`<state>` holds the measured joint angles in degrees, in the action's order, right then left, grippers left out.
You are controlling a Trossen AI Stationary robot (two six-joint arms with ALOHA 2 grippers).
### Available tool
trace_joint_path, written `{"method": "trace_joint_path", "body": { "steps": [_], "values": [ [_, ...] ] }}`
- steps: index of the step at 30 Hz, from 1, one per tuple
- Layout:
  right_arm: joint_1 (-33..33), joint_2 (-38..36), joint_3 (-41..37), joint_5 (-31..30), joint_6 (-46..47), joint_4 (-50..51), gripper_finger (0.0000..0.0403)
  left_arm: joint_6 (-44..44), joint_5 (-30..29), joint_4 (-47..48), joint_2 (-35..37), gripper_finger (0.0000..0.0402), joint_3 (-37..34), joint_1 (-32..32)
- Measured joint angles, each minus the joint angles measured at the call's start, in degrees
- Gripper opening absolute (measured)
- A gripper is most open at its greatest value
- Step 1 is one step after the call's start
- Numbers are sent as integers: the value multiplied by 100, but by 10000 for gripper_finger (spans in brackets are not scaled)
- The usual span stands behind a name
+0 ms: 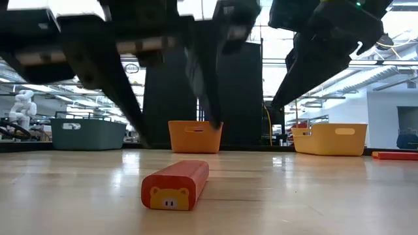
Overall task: Sort blocks
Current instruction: Put the red block into the orange bin
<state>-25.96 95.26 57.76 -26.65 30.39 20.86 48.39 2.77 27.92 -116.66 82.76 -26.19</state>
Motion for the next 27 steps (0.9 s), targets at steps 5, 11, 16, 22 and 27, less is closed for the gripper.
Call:
{"method": "trace_joint_path", "body": {
  "steps": [5,11,16,22,27],
  "values": [
    [11,0,0,-3,-1,177,199,162,506,55,-22,212,0,187],
    [93,-2,0,-7,-149,205,199,519,880,88,-107,212,7,298],
    [164,-2,0,-5,-123,230,199,1174,881,106,-183,212,0,292],
    [268,-2,0,-9,-105,169,199,1558,891,284,-188,212,-2,301],
    [344,-2,0,-4,41,174,199,1766,876,407,-188,212,-2,276]
  ]
}}
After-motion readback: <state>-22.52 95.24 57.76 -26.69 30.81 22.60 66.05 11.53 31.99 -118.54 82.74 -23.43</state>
